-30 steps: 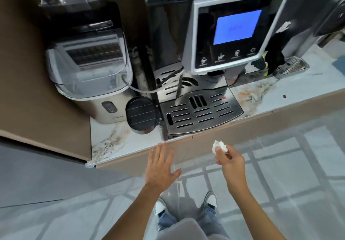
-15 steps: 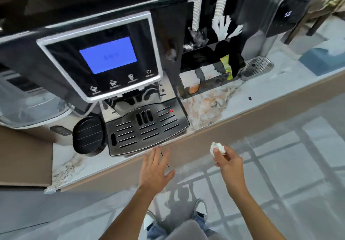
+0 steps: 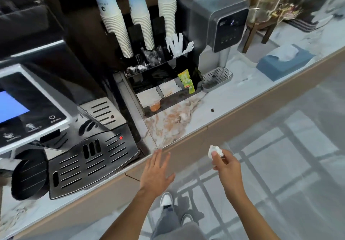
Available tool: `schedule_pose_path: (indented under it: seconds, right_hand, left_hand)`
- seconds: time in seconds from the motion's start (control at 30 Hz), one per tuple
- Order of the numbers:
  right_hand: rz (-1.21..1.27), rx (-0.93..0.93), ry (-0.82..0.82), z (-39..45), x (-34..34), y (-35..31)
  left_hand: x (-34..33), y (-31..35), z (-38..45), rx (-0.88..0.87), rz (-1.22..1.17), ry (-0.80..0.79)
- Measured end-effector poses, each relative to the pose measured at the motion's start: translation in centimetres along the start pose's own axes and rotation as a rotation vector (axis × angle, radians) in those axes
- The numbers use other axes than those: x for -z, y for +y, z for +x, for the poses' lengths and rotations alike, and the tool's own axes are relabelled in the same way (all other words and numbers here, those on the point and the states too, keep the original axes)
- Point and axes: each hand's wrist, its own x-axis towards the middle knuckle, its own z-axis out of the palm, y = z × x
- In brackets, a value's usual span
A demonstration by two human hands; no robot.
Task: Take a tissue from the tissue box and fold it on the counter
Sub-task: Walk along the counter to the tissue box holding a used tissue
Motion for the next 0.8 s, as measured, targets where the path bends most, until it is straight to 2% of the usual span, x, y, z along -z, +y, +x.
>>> schedule_pose_path:
  seconds: [0.23, 0.47, 0.63, 0.8]
  right_hand:
    - [0.02, -0.005, 0.106, 4.5, 3.6, -0.7]
    - [0.027, 0.009, 0.207, 10.8, 6.3, -2.6]
    - [0.015, -0.009, 0.236, 15.7, 7.7, -4.7]
    - [0.019, -0.016, 0.244, 20.1, 9.4, -6.4]
  left_hand:
    - [1.7, 4.5, 6.8, -0.143, 0.018, 0.017]
    - [2.8, 10.6, 13.8, -0.286, -0.06, 0.002]
    - [4.1, 13.6, 18.5, -0.373, -0.076, 0.027]
    - [4.7, 16.4, 21.7, -0.465, -0.044, -0.02]
